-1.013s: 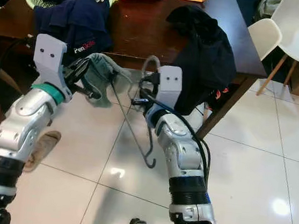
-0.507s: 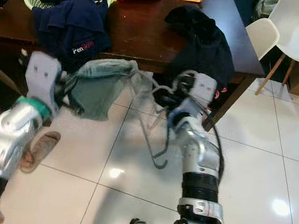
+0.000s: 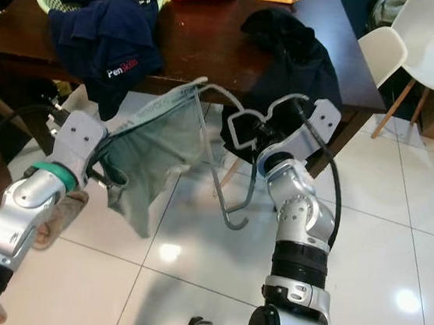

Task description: Hang hanger

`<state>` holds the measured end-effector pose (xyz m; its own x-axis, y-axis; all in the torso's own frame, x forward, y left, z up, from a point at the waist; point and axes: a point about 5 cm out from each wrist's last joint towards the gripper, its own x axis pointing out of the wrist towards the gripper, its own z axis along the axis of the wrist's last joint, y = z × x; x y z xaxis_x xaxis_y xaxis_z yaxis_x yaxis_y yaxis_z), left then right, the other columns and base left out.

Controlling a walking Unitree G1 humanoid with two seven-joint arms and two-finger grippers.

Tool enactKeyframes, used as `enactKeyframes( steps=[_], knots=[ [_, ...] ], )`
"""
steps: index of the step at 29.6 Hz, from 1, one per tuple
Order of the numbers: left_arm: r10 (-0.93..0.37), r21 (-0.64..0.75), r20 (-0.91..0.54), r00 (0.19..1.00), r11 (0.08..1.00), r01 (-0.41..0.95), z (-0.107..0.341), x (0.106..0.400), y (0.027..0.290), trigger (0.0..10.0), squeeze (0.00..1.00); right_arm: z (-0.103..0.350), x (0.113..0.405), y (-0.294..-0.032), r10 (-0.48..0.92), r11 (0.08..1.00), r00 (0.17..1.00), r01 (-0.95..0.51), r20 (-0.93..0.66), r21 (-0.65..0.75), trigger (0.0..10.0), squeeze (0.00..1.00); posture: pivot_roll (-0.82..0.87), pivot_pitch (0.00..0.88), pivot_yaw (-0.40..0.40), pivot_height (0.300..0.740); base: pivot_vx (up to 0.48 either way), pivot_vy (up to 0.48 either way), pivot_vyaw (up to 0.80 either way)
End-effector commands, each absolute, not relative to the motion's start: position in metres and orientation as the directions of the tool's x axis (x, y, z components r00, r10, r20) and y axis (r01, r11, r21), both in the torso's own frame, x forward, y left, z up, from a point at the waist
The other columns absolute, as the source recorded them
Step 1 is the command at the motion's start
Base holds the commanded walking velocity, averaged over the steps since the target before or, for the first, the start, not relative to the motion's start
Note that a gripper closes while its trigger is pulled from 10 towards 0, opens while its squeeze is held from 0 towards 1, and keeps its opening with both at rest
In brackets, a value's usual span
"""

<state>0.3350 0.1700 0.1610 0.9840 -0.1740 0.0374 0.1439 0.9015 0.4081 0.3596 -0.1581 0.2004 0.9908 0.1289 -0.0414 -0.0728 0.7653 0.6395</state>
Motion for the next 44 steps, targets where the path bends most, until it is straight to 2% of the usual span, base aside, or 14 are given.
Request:
enactKeyframes(
  steps=[1, 7, 11, 21, 24, 25, 27, 30, 34, 36, 37, 39, 40, 44],
  knots=[
    [-0.126, 0.411, 0.039, 0.991, 0.906, 0.099, 0.157, 0.337, 0.174, 10.0, 0.00, 0.210, 0.358, -0.157, 0.139, 0.741, 0.990, -0.098, -0.009, 0.664, 10.0, 0.00, 0.00, 0.084, 0.019, 0.740, 0.000, 0.000, 0.00],
    [-0.055, 0.375, 0.083, 0.995, 0.927, 0.019, 0.166, 0.342, 0.177, 10.0, 0.00, 0.212, 0.356, -0.151, 0.202, 0.802, 0.979, -0.169, 0.006, 0.572, 10.0, 0.00, -0.01, 0.086, 0.020, 0.740, 0.000, 0.000, 0.00],
    [0.023, 0.316, 0.242, 0.970, 0.943, -0.101, 0.203, 0.348, 0.188, 10.0, 0.00, 0.203, 0.344, -0.138, 0.372, 0.850, 0.928, -0.326, -0.033, 0.413, 10.0, 0.00, -0.01, 0.089, 0.020, 0.740, 0.000, 0.000, 0.00],
    [0.002, 0.346, 0.316, 0.949, 0.931, -0.117, 0.224, 0.357, 0.193, 10.0, 0.00, 0.188, 0.319, -0.102, 0.601, 0.733, 0.794, -0.502, -0.090, 0.460, 10.0, 0.00, -0.01, 0.089, 0.019, 0.740, 0.000, 0.000, 0.00],
    [0.017, 0.265, 0.309, 0.951, 0.959, -0.103, 0.227, 0.359, 0.191, 10.0, 0.00, 0.184, 0.312, -0.097, 0.644, 0.762, 0.755, -0.617, -0.122, 0.196, 10.0, 0.00, -0.01, 0.089, 0.019, 0.740, 0.000, 0.000, 0.00],
    [0.017, 0.265, 0.309, 0.951, 0.959, -0.103, 0.227, 0.359, 0.191, 10.0, 0.00, 0.184, 0.312, -0.097, 0.644, 0.762, 0.755, -0.617, -0.122, 0.196, 10.0, 0.00, -0.01, 0.089, 0.019, 0.740, 0.000, 0.000, 0.00],
    [0.010, 0.215, 0.313, 0.950, 0.973, -0.081, 0.233, 0.357, 0.193, 10.0, 0.00, 0.194, 0.318, -0.109, 0.602, 0.797, 0.796, -0.604, -0.058, -0.012, 10.0, 0.00, 0.00, 0.092, 0.021, 0.740, 0.000, 0.000, 0.00],
    [0.005, 0.201, 0.317, 0.948, 0.977, -0.072, 0.235, 0.356, 0.194, 10.0, 0.00, 0.200, 0.321, -0.114, 0.577, 0.815, 0.817, -0.577, -0.017, -0.059, 10.0, 0.00, 0.00, 0.092, 0.021, 0.740, 0.000, 0.000, 0.00],
    [-0.034, 0.208, 0.303, 0.952, 0.978, -0.031, 0.233, 0.353, 0.193, 10.0, 0.00, 0.234, 0.325, -0.128, 0.512, 0.849, 0.838, -0.527, 0.190, 0.035, 10.0, 0.00, 0.00, 0.093, 0.024, 0.740, 0.000, 0.000, 0.00],
    [-0.046, 0.214, 0.293, 0.955, 0.977, -0.019, 0.229, 0.353, 0.192, 10.0, 0.00, 0.245, 0.320, -0.125, 0.563, 0.799, 0.790, -0.595, 0.241, 0.086, 10.0, 0.00, 0.00, 0.092, 0.024, 0.740, 0.000, 0.000, 0.00],
    [-0.053, 0.214, 0.288, 0.956, 0.977, -0.011, 0.227, 0.353, 0.190, 10.0, 0.00, 0.249, 0.312, -0.120, 0.630, 0.738, 0.730, -0.669, 0.263, 0.088, 10.0, 0.09, 0.00, 0.092, 0.024, 0.740, 0.000, 0.000, 0.00],
    [-0.054, 0.213, 0.286, 0.957, 0.977, -0.009, 0.226, 0.353, 0.189, 10.0, 0.00, 0.250, 0.306, -0.114, 0.682, 0.692, 0.684, -0.718, 0.259, 0.077, 10.0, 0.09, 0.00, 0.092, 0.024, 0.740, 0.000, 0.000, 0.00],
    [-0.054, 0.210, 0.288, 0.956, 0.978, -0.008, 0.227, 0.353, 0.187, 10.0, 0.00, 0.247, 0.300, -0.108, 0.732, 0.643, 0.636, -0.764, 0.242, 0.063, 10.0, 1.00, 0.00, 0.091, 0.023, 0.740, 0.000, 0.000, 0.00],
    [-0.052, 0.204, 0.295, 0.954, 0.979, -0.009, 0.229, 0.354, 0.186, 10.0, 0.00, 0.238, 0.291, -0.097, 0.799, 0.572, 0.565, -0.820, 0.203, 0.033, 10.0, 1.00, 0.00, 0.091, 0.022, 0.740, 0.000, 0.000, 0.00]
  ],
)
